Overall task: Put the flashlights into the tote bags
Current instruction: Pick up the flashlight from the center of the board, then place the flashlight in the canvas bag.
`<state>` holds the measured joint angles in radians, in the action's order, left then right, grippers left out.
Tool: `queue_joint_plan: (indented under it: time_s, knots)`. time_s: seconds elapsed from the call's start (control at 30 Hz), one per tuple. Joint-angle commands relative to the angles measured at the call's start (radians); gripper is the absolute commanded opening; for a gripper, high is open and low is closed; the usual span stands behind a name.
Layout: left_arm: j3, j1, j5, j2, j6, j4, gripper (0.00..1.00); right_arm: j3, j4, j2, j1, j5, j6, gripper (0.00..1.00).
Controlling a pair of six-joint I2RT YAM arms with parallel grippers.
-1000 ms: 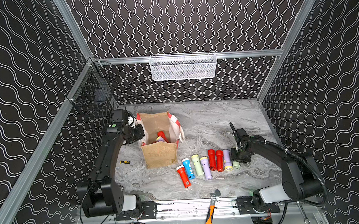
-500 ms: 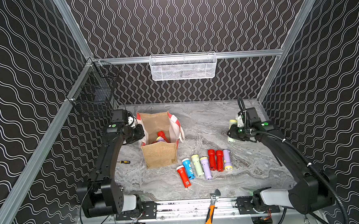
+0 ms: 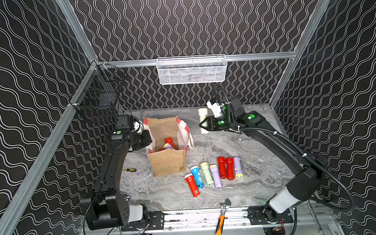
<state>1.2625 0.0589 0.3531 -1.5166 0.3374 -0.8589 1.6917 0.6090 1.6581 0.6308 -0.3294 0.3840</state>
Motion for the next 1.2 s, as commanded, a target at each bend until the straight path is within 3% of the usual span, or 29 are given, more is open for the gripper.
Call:
queue_joint_plan:
  time_s: [0.0, 0.23, 0.37, 0.8, 1.17]
  knots:
    - [0.001, 0.002, 0.021, 0.001, -0.012, 0.028, 0.04, 0.095, -0.109, 0.069, 0.053, -0.046, 0.02, 0.3]
    - [-0.004, 0.002, 0.032, 0.012, -0.014, 0.032, 0.04, 0.398, -0.11, 0.332, 0.147, -0.117, 0.059, 0.3]
    - [-0.008, 0.004, 0.038, 0.015, -0.016, 0.033, 0.03, 0.487, -0.093, 0.439, 0.177, -0.159, 0.092, 0.3]
    - [-0.015, 0.007, 0.043, 0.011, -0.011, 0.037, 0.03, 0.336, -0.173, 0.517, 0.254, -0.23, 0.19, 0.3]
    - [-0.018, 0.007, 0.037, 0.023, -0.01, 0.038, 0.04, 0.322, -0.196, 0.638, 0.259, -0.339, 0.259, 0.3]
